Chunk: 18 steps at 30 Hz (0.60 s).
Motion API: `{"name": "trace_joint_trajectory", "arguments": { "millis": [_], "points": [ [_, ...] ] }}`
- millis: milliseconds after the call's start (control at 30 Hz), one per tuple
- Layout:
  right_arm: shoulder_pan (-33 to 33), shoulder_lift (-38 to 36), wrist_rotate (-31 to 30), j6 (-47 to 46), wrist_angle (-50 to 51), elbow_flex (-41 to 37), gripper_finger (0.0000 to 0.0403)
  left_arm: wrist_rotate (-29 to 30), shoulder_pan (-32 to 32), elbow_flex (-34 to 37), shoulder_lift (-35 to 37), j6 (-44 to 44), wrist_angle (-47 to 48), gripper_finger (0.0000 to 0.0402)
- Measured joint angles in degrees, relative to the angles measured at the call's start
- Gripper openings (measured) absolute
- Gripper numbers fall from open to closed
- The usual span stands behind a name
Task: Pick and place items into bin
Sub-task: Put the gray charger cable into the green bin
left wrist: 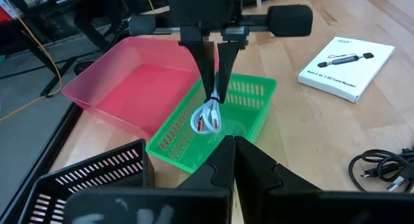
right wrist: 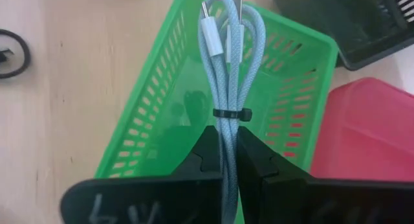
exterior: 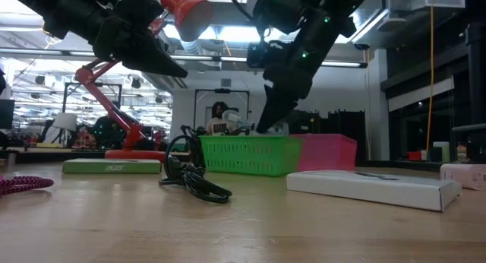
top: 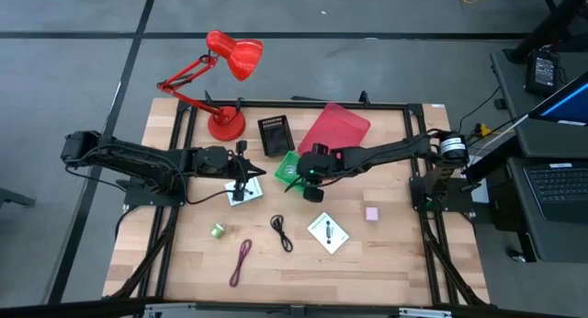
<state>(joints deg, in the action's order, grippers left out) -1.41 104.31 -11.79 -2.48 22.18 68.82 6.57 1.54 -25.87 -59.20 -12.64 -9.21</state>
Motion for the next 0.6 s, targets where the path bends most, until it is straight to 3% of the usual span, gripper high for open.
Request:
{"name": "trace_joint_trajectory", "arguments": {
  "millis": [367,600],
  "points": [
    [-0.49,2.66,-0.13,0.11,-0.23,-0.02,0.0008,0.00,0.02,0.00,0.00,-0.04,0.00,0.0004],
    [-1.31,3.28,-0.15,0.02,-0.56,-0.02,0.0036,-0.07,0.01,0.00,0.00,-0.04,0.17,0.0004]
  ]
}}
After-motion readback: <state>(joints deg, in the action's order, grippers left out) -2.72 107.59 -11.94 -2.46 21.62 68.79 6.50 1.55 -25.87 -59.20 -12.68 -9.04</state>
